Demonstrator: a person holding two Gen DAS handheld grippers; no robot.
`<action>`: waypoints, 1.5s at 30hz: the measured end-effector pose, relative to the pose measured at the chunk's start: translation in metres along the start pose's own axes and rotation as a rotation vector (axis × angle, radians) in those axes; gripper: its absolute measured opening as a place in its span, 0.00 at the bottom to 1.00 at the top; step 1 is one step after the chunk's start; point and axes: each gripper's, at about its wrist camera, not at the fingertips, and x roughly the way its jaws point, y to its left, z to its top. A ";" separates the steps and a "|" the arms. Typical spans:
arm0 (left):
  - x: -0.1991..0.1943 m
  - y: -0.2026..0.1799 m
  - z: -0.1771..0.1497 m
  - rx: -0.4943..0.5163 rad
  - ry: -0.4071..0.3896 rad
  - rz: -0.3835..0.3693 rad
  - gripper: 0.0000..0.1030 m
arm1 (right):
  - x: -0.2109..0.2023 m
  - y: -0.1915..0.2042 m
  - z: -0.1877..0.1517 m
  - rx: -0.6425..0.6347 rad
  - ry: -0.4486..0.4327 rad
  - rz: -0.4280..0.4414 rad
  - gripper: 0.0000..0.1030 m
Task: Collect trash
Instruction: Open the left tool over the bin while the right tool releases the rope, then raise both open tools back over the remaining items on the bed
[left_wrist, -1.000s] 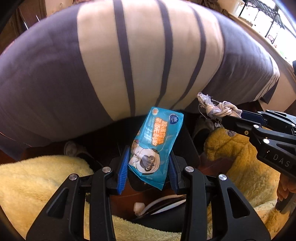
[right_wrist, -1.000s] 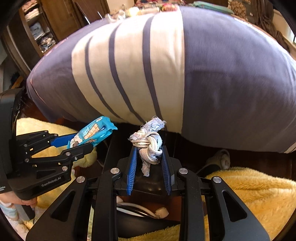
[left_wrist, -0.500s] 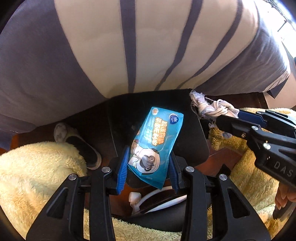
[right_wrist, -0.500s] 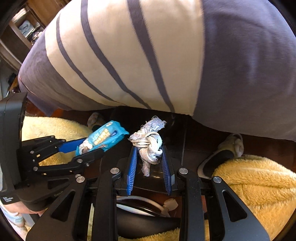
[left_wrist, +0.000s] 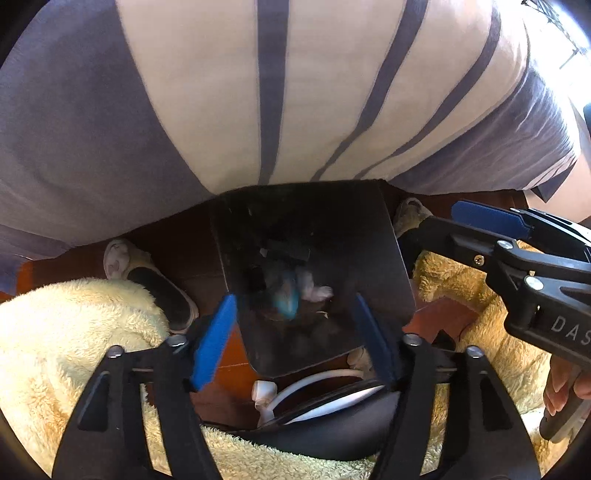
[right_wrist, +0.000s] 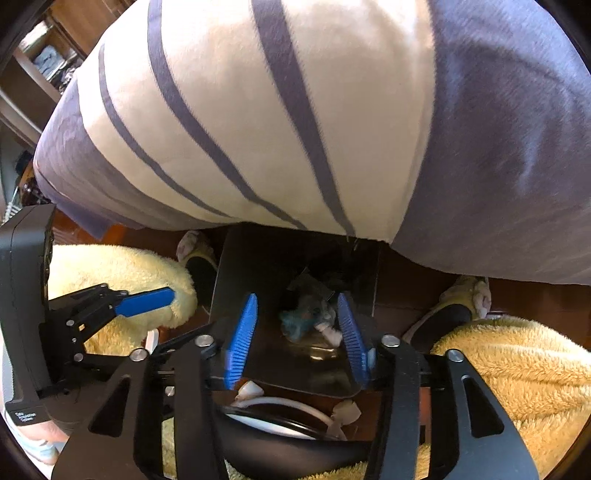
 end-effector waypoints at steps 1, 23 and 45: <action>-0.002 0.000 0.001 0.000 -0.006 0.002 0.70 | -0.004 0.000 0.000 0.001 -0.013 -0.010 0.58; -0.125 0.011 0.032 0.009 -0.330 0.078 0.92 | -0.117 -0.010 0.038 -0.016 -0.330 -0.139 0.96; -0.155 0.045 0.157 0.013 -0.427 0.170 0.92 | -0.118 -0.018 0.174 -0.050 -0.418 -0.207 0.97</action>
